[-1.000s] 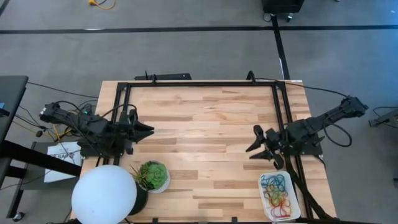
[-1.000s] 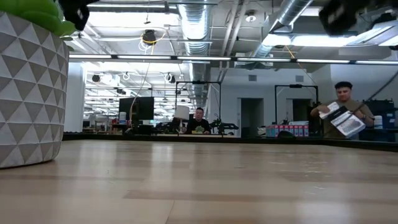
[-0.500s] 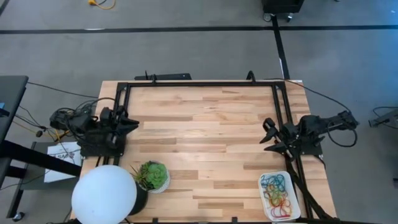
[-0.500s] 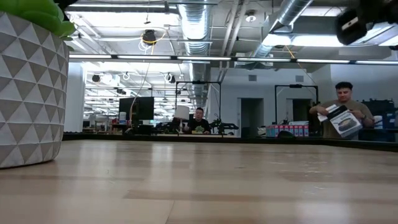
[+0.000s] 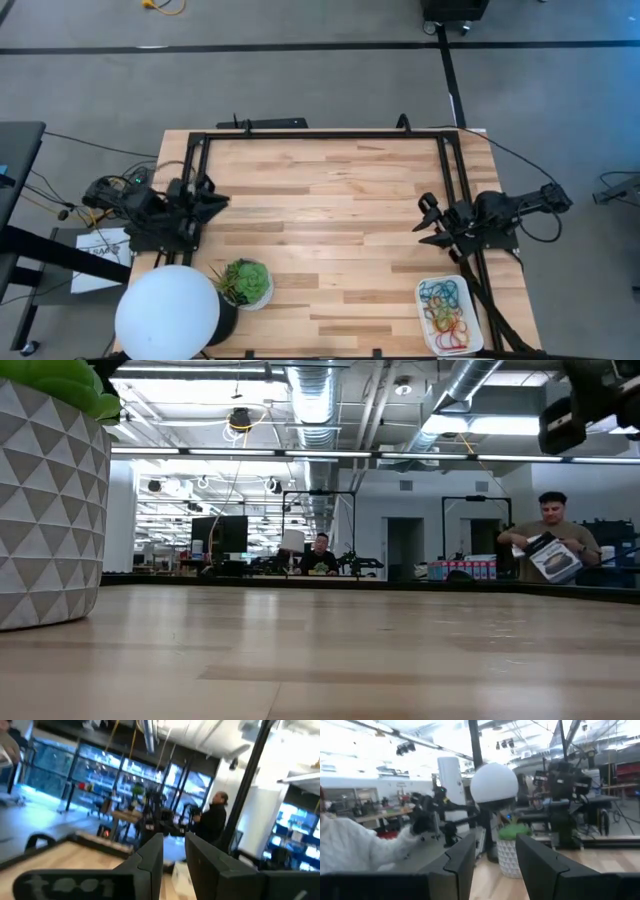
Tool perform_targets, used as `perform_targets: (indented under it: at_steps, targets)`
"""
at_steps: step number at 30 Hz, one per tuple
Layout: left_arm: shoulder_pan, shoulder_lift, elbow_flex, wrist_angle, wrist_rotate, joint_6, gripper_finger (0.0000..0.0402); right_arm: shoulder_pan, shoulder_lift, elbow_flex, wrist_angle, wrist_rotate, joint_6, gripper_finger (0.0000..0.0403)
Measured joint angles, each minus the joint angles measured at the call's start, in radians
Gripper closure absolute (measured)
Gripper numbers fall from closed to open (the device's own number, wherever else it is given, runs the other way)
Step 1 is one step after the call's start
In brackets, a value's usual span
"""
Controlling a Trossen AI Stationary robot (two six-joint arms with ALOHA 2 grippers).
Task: Pick and place items into bin
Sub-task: Return to Home Position
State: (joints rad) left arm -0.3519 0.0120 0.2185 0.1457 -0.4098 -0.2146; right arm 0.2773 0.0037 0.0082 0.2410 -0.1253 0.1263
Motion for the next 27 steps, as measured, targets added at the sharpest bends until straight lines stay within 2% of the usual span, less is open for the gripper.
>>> perform_targets:
  at_steps: [6, 12, 21, 27]
  targets:
    - [0.0, 0.0, -0.129, 0.103, 0.005, -0.055, 0.033, -0.012, 0.002, 0.0, -0.024, 0.019, -0.022, 0.0267]
    - [0.0, 0.001, -0.207, 0.107, 0.006, -0.09, 0.033, -0.012, 0.002, -0.001, -0.023, 0.019, -0.022, 0.0268]
    - [0.0, 0.002, -0.207, -0.061, 0.004, -0.123, 0.033, -0.012, 0.002, -0.001, -0.024, 0.019, -0.022, 0.0269]
    - [0.0, 0.027, -0.206, -0.065, 0.012, -0.124, 0.033, -0.012, 0.002, -0.002, -0.026, 0.019, -0.022, 0.027]
